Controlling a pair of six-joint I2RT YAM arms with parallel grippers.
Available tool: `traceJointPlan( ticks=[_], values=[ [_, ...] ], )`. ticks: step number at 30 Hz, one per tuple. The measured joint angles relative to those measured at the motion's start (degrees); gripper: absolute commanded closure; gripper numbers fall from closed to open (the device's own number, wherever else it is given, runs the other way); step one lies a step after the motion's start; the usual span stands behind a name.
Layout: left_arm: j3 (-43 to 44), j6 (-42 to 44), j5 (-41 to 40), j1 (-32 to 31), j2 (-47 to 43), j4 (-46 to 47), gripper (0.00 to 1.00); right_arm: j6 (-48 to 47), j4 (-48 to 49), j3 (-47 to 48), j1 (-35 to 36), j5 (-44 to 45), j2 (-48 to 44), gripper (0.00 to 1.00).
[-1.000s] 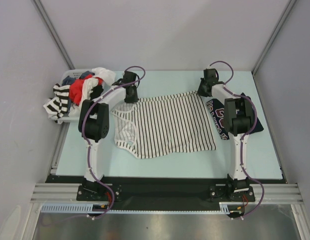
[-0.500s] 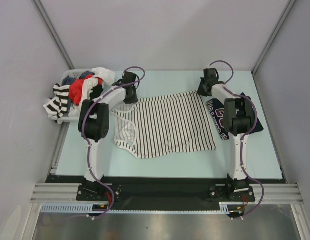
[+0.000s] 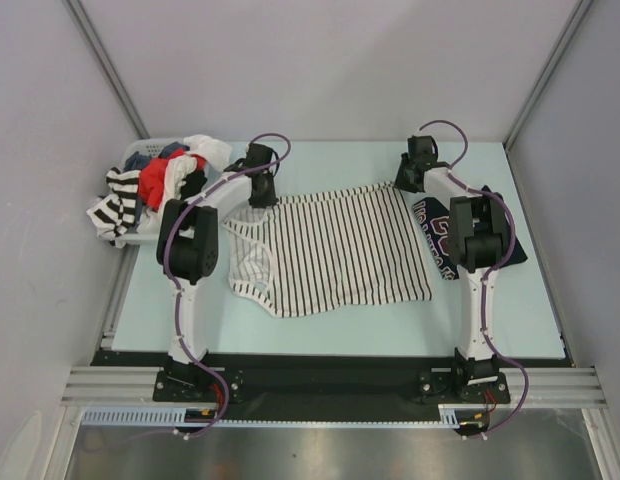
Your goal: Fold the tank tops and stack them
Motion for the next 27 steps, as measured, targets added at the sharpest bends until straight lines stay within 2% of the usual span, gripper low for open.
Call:
traceJointPlan(
  ticks=[1, 5, 8, 9, 14, 17, 18, 27],
  values=[
    [0.0, 0.0, 0.2, 0.0, 0.0, 0.0, 0.71, -0.1, 0.0, 0.0, 0.0, 0.0, 0.0, 0.65],
    [0.0, 0.0, 0.9, 0.0, 0.0, 0.0, 0.78, -0.8, -0.2, 0.0, 0.0, 0.5, 0.0, 0.64],
    [0.0, -0.1, 1.6, 0.0, 0.0, 0.2, 0.90, -0.9, -0.6, 0.0, 0.0, 1.2, 0.0, 0.63],
    [-0.2, -0.1, 1.7, 0.0, 0.0, 0.3, 0.99, -1.0, -0.8, 0.0, 0.0, 1.4, 0.0, 0.63],
    [-0.8, -0.1, 1.8, 0.0, 0.0, 0.6, 1.00, -1.2, -1.7, 0.0, 0.1, 1.6, 0.0, 0.69],
    [-0.8, 0.0, 1.8, 0.0, -0.2, 0.6, 1.00, -1.4, -2.4, 0.1, 0.1, 1.8, 0.0, 0.90],
    [-0.8, 0.0, 1.8, 0.0, -0.3, 0.6, 1.00, -1.4, -2.5, 0.1, 0.1, 1.8, 0.0, 1.00],
    [-0.8, 0.0, 1.5, 0.0, -1.4, 0.5, 1.00, -1.2, -2.6, 0.1, 0.1, 3.0, -0.1, 1.00]
  ],
)
